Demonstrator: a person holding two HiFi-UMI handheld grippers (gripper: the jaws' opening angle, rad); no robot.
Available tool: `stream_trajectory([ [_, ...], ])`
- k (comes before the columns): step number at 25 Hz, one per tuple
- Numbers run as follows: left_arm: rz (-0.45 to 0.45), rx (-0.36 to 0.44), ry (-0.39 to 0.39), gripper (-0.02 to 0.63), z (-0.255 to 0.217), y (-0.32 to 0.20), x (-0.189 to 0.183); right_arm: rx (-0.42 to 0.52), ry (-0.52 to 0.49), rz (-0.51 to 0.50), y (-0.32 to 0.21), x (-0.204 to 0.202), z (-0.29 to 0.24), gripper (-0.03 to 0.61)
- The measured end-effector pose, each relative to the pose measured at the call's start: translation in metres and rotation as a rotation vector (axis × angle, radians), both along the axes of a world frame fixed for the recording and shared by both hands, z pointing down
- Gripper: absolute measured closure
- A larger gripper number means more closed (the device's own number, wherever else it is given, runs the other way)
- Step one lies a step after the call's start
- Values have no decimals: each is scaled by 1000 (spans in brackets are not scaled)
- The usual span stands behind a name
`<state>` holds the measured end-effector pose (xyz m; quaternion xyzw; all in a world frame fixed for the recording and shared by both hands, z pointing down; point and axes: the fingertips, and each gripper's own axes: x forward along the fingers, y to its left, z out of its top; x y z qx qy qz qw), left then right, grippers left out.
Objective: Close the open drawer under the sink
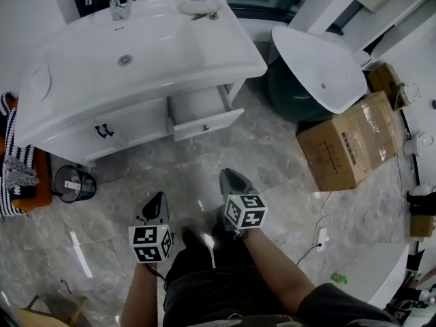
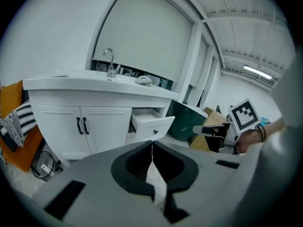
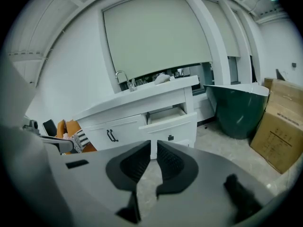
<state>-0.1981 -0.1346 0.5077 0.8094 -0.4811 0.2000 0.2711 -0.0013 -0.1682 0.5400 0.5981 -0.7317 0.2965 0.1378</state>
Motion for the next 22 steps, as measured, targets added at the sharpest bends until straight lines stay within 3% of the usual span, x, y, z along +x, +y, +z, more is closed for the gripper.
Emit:
stream_trajectory([
  [6,-11,-46,14,598,45,-13,3,-4,-1,-24,-28,-9,43,540],
  [9,-32,-64,10,598,67,-21,4,-21,-10,-7,-41,-4,71,434],
  [10,-38,-69,8,598,73,-24,5,-30,-14,-3,-45,-2,80,428],
  [22,-82,-91,-19,598,119,-88,34,-82,17,-30,-119,25,154,425],
])
